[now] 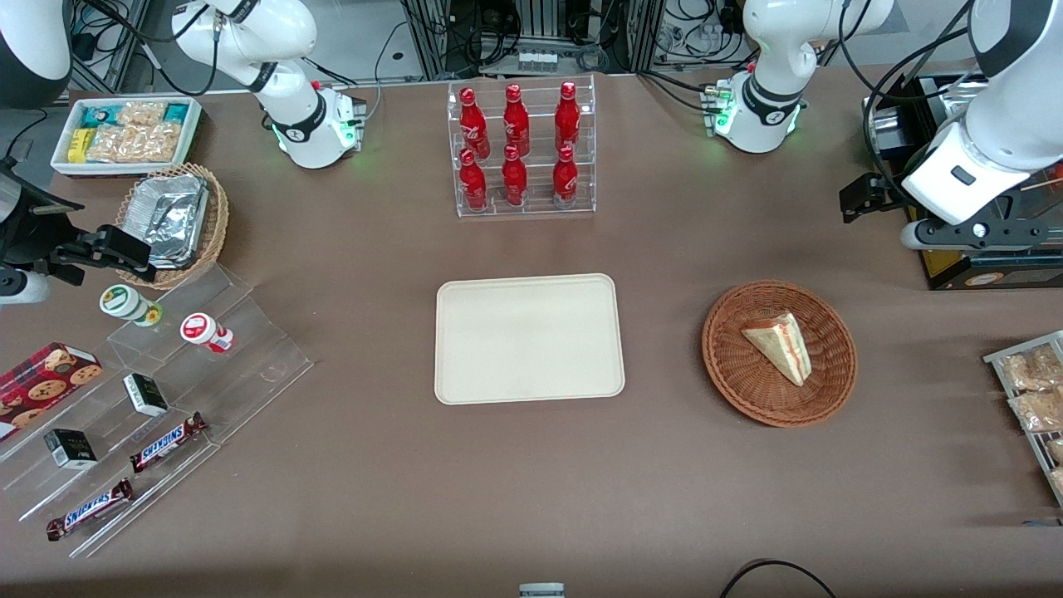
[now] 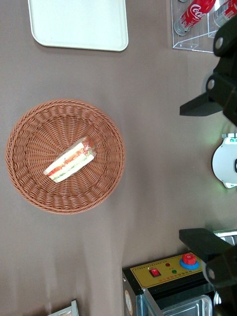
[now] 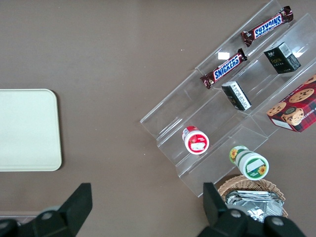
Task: Place sandwich from basket to tray
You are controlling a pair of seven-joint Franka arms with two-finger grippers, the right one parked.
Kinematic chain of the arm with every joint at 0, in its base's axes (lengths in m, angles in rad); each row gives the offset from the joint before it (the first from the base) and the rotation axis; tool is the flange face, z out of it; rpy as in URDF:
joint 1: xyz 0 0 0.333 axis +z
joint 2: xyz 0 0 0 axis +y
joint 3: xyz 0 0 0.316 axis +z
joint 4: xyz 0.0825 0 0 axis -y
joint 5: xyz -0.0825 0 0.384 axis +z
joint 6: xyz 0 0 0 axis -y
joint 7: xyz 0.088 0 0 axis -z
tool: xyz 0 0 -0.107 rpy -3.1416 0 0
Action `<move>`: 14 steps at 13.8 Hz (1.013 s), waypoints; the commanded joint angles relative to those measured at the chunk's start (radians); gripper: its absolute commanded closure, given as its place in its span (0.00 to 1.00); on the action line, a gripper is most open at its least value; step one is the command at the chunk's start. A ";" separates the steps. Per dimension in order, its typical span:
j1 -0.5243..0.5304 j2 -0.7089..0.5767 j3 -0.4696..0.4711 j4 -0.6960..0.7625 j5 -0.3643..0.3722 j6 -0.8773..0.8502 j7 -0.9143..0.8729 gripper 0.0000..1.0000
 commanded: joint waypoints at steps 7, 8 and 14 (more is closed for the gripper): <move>-0.006 0.018 0.003 -0.022 -0.018 0.025 0.005 0.00; -0.006 0.026 0.003 -0.036 -0.022 0.038 0.005 0.00; -0.006 0.035 0.003 -0.253 -0.024 0.280 0.007 0.00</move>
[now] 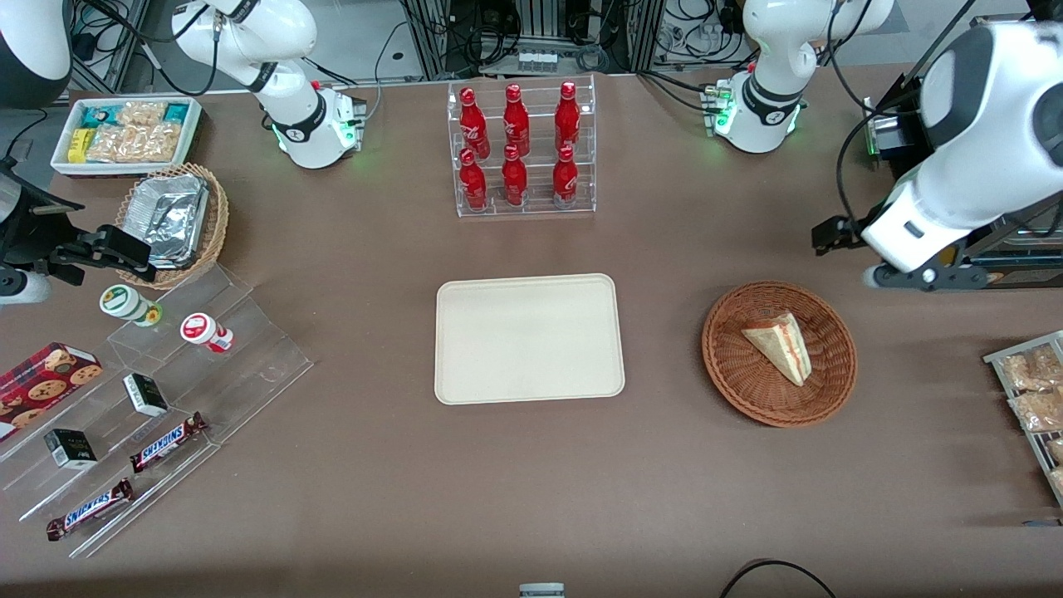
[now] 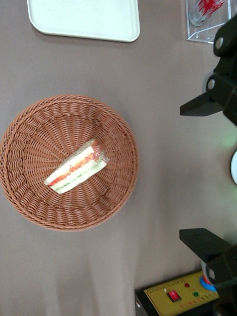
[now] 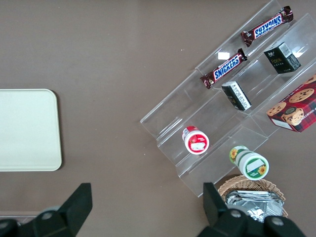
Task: Place sandwich from basket to tray
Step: 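Move the open left gripper over the sandwich in the wicker basket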
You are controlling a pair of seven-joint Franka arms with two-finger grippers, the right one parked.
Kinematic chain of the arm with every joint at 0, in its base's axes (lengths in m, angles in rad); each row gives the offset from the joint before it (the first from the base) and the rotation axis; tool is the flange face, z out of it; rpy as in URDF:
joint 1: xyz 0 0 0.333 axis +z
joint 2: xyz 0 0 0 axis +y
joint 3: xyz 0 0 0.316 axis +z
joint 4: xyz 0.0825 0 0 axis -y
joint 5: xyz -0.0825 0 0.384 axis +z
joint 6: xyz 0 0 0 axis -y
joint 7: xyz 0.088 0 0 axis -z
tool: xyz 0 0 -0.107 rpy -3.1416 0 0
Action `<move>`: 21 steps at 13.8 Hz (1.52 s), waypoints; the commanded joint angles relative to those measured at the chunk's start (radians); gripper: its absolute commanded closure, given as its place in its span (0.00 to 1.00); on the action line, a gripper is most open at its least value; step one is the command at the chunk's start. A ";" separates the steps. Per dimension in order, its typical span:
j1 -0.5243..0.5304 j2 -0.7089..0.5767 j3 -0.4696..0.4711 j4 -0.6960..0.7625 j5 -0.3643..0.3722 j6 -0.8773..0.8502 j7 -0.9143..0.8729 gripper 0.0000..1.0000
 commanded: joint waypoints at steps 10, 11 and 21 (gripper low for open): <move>0.003 0.042 0.007 -0.266 -0.005 0.411 -0.049 0.00; 0.003 0.043 0.007 -0.285 -0.005 0.448 -0.091 0.00; 0.004 0.101 0.009 -0.350 -0.013 0.652 -0.608 0.00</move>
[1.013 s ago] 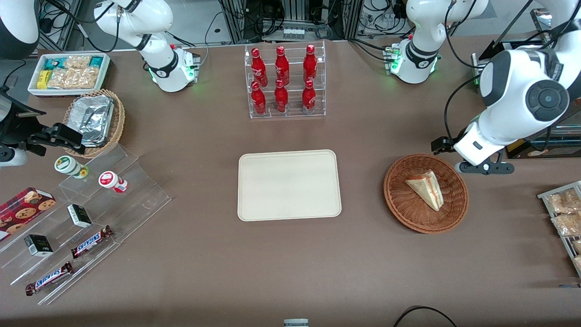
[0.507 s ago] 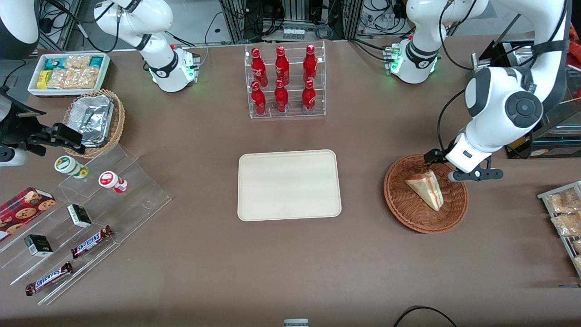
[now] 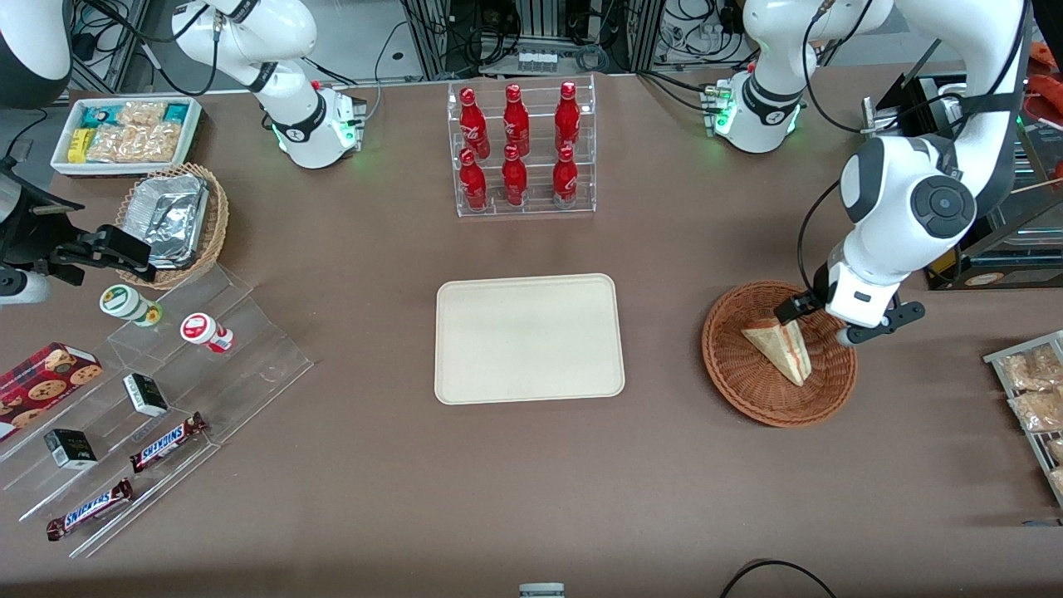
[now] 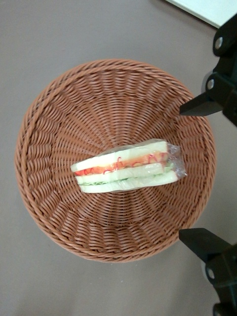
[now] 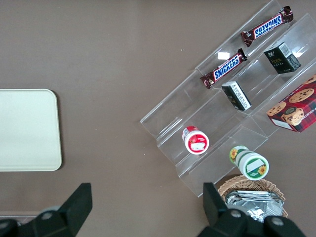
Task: Place sandwich from basket to tray
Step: 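Move the open left gripper over the sandwich in the wicker basket, then lower the left gripper and close it on the wrapped sandwich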
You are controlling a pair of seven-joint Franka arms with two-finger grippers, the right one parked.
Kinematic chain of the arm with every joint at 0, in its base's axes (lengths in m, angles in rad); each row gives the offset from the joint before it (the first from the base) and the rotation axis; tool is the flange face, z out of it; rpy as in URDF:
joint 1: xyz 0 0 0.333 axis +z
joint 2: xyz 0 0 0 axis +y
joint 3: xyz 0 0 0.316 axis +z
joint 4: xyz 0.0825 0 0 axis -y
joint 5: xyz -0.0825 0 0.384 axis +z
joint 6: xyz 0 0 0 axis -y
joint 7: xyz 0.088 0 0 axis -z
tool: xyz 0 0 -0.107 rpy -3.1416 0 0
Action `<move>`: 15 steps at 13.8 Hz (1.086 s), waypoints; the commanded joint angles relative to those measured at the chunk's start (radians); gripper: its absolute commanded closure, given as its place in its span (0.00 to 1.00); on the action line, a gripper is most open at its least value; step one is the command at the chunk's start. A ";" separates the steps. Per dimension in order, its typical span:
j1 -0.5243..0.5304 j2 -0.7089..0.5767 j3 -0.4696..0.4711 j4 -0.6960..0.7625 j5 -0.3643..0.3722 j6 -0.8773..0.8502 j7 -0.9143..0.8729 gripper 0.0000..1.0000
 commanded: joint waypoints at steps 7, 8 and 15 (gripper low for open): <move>-0.008 0.067 -0.001 -0.028 -0.001 0.073 -0.255 0.00; -0.007 0.078 -0.001 -0.028 0.001 0.076 -0.255 0.00; -0.007 0.150 -0.001 -0.026 0.002 0.135 -0.257 0.00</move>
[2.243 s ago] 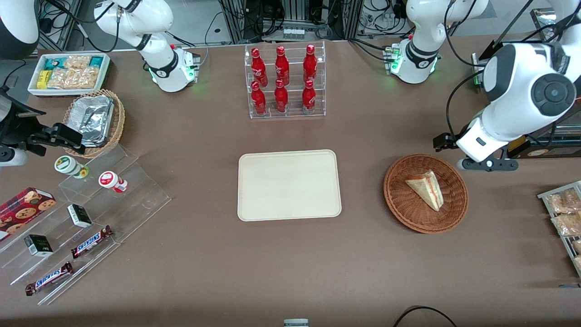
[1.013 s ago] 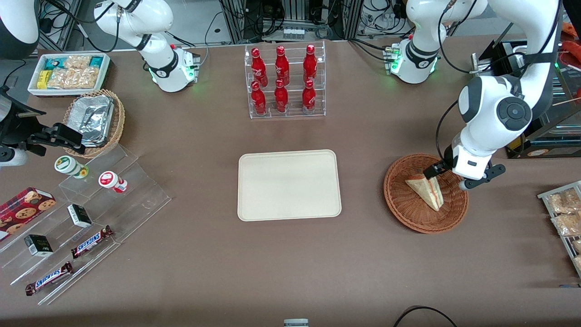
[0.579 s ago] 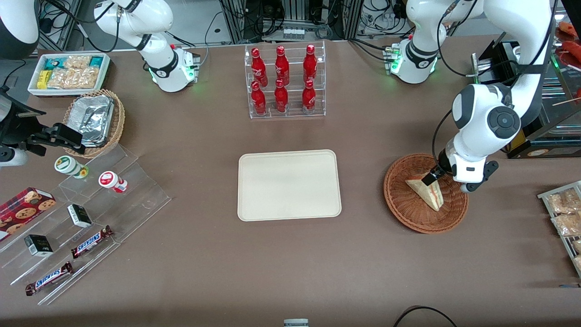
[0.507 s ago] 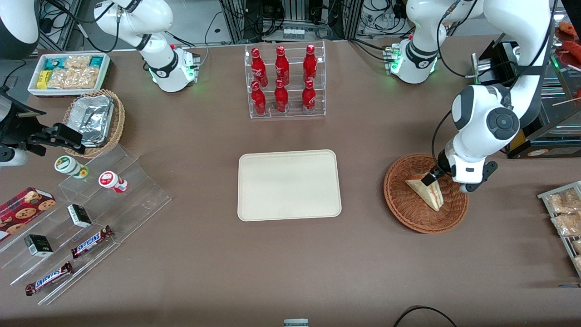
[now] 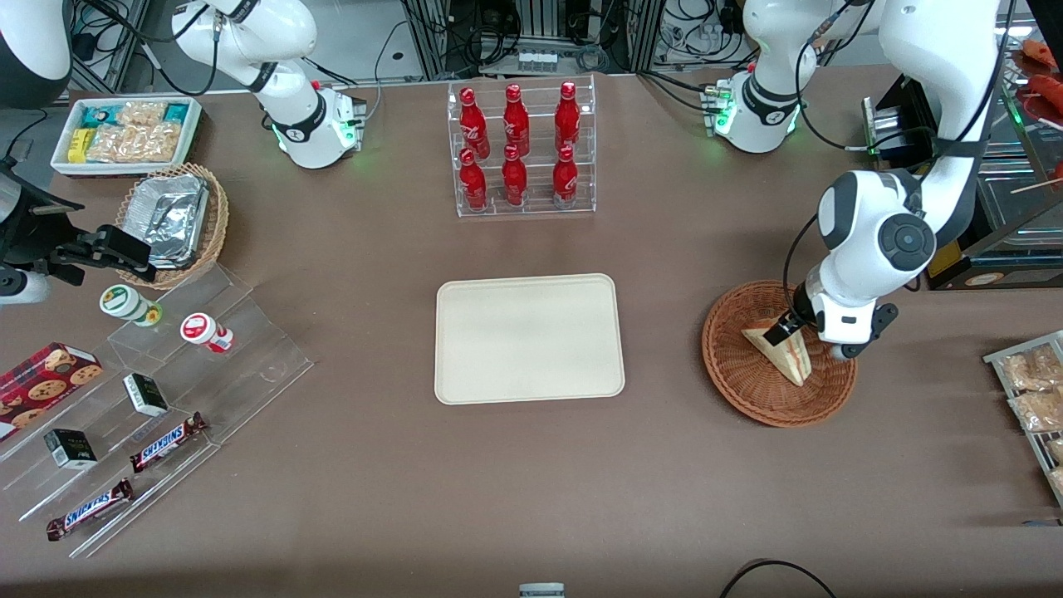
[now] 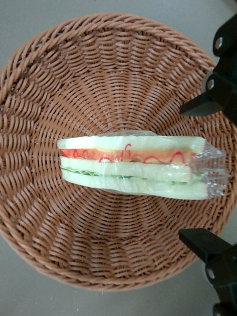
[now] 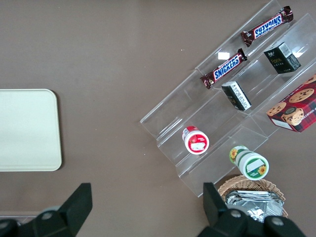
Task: Place sandwich from basket to tray
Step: 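Lower the left gripper and close it on the wrapped sandwich, then lift the sandwich and carry it over the cream tray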
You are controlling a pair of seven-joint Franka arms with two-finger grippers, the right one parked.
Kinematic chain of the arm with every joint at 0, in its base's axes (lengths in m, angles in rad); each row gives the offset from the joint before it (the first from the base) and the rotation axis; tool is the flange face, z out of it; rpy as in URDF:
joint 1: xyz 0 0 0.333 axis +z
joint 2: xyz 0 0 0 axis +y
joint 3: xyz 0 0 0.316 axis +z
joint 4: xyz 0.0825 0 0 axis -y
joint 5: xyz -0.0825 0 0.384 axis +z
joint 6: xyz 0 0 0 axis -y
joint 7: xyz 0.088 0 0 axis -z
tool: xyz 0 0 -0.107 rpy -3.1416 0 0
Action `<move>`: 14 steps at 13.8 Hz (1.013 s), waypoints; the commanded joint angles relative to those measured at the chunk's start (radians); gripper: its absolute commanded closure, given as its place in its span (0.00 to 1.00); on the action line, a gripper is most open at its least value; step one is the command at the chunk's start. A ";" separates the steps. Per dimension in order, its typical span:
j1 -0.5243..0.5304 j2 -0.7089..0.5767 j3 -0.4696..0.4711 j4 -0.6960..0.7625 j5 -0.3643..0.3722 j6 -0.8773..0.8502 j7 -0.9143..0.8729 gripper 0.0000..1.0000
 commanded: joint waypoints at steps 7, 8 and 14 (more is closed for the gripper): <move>-0.003 0.035 0.002 -0.005 0.010 0.039 -0.017 1.00; -0.003 0.025 0.002 -0.003 0.010 0.027 -0.016 1.00; -0.014 -0.012 -0.017 0.144 0.009 -0.237 -0.024 1.00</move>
